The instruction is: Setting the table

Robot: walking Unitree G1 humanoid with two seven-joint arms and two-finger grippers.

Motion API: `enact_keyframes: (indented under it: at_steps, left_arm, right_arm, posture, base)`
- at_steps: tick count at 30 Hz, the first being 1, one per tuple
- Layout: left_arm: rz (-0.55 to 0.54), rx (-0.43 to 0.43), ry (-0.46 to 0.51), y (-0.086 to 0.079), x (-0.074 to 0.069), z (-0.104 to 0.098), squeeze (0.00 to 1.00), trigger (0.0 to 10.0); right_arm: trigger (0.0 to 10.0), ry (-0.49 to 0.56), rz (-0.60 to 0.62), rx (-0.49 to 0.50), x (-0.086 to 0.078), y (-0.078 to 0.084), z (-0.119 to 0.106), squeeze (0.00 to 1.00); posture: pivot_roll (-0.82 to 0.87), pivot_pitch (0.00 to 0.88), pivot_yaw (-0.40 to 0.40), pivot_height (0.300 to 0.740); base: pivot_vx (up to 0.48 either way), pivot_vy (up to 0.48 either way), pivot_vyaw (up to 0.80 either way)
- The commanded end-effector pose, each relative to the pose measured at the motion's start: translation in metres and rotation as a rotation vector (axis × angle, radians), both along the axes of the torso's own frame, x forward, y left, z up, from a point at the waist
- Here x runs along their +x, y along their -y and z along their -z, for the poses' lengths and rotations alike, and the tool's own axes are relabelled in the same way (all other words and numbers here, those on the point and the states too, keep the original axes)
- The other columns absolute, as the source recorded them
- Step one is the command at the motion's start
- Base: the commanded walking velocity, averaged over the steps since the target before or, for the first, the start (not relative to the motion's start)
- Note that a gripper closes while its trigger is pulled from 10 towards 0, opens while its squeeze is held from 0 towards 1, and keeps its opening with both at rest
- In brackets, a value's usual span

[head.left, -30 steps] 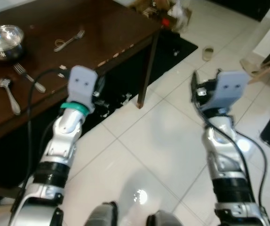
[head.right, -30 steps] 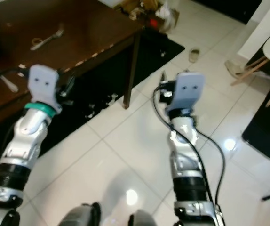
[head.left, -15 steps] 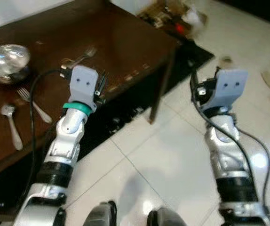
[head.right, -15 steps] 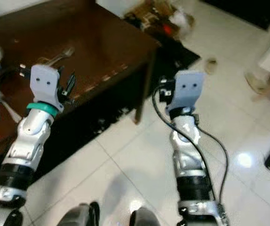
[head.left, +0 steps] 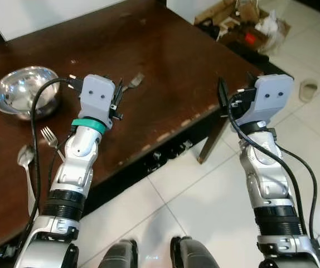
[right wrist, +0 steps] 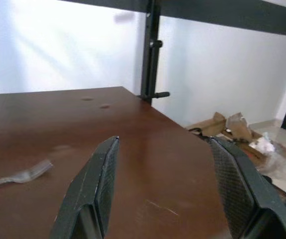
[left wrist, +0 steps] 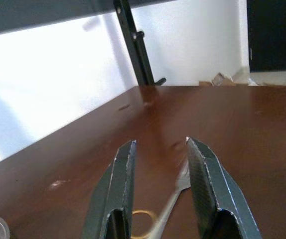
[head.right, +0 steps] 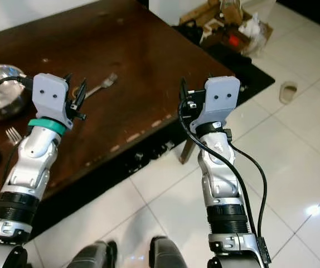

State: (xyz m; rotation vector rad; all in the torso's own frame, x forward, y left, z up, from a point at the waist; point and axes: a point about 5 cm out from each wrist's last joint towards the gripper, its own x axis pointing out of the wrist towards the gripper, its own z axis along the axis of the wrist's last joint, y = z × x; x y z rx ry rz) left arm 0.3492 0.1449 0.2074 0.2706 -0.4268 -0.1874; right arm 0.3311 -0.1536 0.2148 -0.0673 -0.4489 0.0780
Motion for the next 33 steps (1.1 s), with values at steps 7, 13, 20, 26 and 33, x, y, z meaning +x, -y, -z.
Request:
enact_keyframes:
  at_steps: [7, 13, 20, 26, 33]
  left_arm:
    - [0.255, 0.039, -0.103, 0.026, -0.01, 0.008, 0.0, 10.0]
    - [0.312, 0.057, -0.12, 0.035, -0.015, 0.011, 0.0, 10.0]
    - [0.354, 0.09, -0.13, 0.031, -0.014, 0.005, 0.0, 10.0]
    - [0.415, 0.117, -0.208, 0.016, -0.002, -0.001, 0.0, 10.0]
    - [0.452, 0.191, -0.365, 0.005, 0.03, 0.002, 0.0, 10.0]
  right_arm:
    - [10.0, -0.012, 0.051, -0.019, 0.003, 0.006, 0.003, 0.0]
    - [10.0, -0.02, 0.049, -0.022, 0.002, 0.007, 0.005, 0.0]
    - [10.0, -0.024, 0.049, -0.026, 0.003, 0.005, 0.007, 0.0]
    - [10.0, -0.02, 0.032, -0.031, 0.004, 0.001, 0.005, 0.0]
    - [10.0, 0.022, -0.064, -0.039, 0.002, -0.022, -0.009, 0.0]
  posture:
    - [-0.05, 0.118, 0.071, 0.74]
    - [-0.05, 0.113, 0.071, 0.74]
    - [-0.05, 0.108, 0.073, 0.74]
    - [-0.05, 0.121, 0.073, 0.74]
    - [-0.09, 0.187, 0.092, 0.74]
  base:
    - [0.175, 0.0, 0.0]
    - [0.0, 0.0, 0.0]
    - [0.0, 0.0, 0.0]
    - [0.0, 0.0, 0.0]
    - [0.0, 0.0, 0.0]
